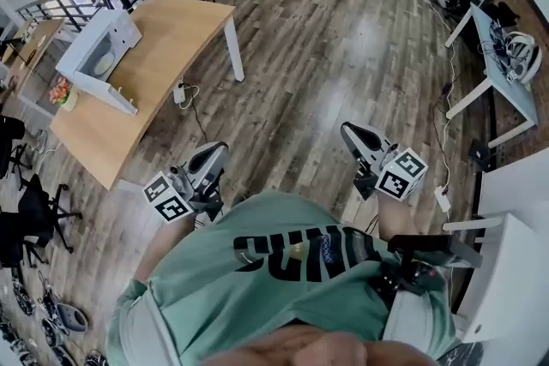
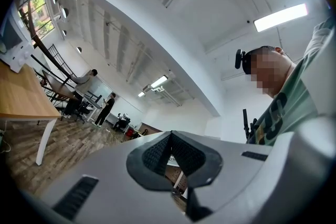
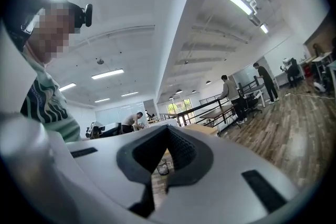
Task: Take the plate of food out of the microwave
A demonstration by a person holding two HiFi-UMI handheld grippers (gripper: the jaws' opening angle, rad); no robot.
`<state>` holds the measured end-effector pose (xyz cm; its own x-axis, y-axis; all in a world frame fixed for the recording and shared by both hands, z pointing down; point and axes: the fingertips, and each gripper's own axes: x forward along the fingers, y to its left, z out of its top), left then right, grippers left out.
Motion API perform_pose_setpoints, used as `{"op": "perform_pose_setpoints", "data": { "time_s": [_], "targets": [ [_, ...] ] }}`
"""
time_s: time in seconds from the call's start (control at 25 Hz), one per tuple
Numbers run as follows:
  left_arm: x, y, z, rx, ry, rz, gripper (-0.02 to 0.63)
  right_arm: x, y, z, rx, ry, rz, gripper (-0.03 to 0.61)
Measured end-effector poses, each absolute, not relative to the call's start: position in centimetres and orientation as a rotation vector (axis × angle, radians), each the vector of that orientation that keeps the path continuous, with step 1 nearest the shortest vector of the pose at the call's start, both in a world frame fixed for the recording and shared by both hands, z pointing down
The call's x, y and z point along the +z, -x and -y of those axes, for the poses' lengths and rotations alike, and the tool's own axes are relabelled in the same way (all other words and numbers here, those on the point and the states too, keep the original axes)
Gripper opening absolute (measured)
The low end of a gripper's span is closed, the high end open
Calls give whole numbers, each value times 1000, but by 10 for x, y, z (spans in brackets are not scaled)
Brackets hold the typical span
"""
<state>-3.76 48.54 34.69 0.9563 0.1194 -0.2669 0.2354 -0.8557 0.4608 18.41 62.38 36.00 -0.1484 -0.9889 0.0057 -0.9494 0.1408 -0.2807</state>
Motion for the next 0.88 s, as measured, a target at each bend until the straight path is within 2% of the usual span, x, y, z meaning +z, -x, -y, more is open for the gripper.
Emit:
{"op": "perform_pose_setpoints", "data": {
  "time_s": [0.48, 0.88],
  "targets": [
    [324, 62, -290, -374, -2637, -326, 3, 322, -155, -444, -238, 1998, -2206, 5],
    [341, 78, -205, -371, -2633, -287, 3, 331, -148, -357, -321, 1946, -2187, 5]
  ]
}}
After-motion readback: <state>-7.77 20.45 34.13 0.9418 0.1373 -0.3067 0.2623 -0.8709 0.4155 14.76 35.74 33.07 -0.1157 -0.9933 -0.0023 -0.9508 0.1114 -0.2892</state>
